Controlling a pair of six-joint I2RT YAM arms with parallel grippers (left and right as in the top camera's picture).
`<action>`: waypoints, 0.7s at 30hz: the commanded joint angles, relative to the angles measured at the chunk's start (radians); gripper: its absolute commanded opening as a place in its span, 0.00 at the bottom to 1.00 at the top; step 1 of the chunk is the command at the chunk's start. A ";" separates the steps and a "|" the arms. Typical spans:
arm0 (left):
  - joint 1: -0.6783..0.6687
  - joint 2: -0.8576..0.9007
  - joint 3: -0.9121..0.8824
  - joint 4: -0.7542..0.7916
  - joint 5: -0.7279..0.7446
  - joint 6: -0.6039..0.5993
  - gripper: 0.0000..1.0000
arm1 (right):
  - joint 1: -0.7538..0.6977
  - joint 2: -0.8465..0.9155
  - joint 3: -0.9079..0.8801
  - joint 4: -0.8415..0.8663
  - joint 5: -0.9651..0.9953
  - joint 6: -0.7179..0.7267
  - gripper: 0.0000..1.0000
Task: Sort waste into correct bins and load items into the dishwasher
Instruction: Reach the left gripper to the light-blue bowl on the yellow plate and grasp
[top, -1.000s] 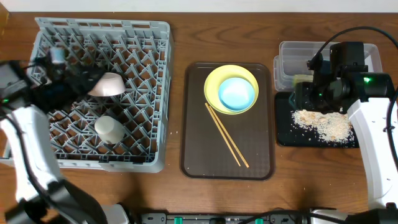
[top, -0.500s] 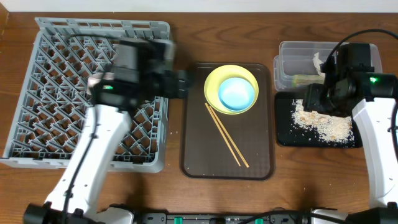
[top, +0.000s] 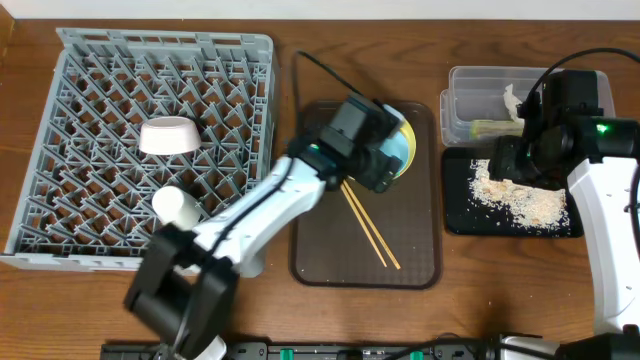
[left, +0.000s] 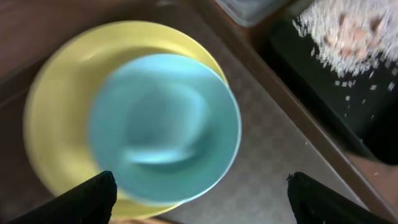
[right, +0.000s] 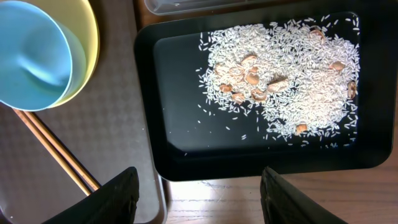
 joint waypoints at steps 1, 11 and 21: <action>-0.041 0.060 0.019 0.028 -0.023 0.069 0.88 | -0.008 -0.011 0.018 -0.002 0.010 0.011 0.61; -0.061 0.172 0.019 0.053 -0.150 0.103 0.83 | -0.008 -0.011 0.018 -0.002 0.010 0.011 0.61; -0.058 0.210 0.019 0.052 -0.376 0.124 0.60 | -0.008 -0.011 0.018 -0.002 0.010 0.011 0.60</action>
